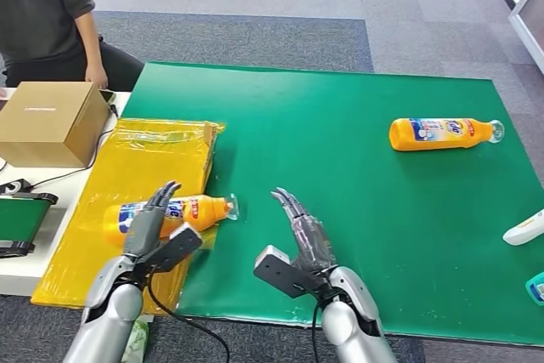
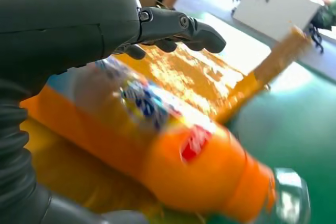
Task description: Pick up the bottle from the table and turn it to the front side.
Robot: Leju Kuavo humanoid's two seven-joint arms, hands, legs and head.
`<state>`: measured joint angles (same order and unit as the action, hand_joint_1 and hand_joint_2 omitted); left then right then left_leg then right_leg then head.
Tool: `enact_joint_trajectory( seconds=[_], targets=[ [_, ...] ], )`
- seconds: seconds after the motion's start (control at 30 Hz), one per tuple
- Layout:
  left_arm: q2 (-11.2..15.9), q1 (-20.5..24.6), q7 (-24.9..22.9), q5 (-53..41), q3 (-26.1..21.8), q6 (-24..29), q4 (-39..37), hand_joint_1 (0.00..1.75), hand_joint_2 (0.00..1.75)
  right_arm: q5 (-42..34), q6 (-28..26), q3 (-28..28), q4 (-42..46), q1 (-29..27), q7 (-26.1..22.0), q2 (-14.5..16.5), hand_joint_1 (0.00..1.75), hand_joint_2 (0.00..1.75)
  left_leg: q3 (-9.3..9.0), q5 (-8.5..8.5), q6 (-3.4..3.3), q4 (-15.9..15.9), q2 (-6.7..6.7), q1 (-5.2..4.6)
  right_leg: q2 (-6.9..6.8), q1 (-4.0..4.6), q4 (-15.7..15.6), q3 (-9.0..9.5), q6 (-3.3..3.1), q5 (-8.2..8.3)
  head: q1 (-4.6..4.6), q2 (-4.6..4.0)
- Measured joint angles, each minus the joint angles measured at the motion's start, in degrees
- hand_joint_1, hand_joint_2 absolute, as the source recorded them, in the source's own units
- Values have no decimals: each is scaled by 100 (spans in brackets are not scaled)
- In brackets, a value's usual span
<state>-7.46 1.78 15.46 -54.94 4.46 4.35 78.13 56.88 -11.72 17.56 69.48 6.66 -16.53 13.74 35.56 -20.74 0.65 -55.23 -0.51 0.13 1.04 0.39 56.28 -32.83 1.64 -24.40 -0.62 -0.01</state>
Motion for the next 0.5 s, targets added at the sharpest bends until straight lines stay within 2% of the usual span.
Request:
enact_joint_trajectory(
  seconds=[0.1,0.27,0.33,0.4,0.5],
  targets=[
    [-108,-134,90,116,-282,22,384,0,175,1,0,-36,74,-62,5,-10,0,175,3,0,0,0,0,0,-1,0,0,-1,-1,-2,1,0],
    [-209,-235,166,172,-473,67,680,0,175,6,-1,-86,126,-85,11,-12,0,175,3,0,0,0,0,0,-1,0,0,0,-1,-2,1,1],
    [-252,-281,435,407,-530,150,781,0,175,19,-10,-95,136,-91,23,-12,0,175,4,0,0,0,0,0,0,0,0,0,-1,-2,1,0],
    [-322,-361,909,1000,-619,144,951,0,175,0,-46,-102,170,-106,22,-13,0,175,5,0,0,0,0,0,0,0,0,0,-1,-2,1,0],
    [-445,-534,1559,2341,-834,-330,1293,0,175,-286,-99,-117,332,-191,-133,-23,0,175,6,-3,-2,0,0,-1,0,-1,0,-1,0,-3,0,0]
  ],
)
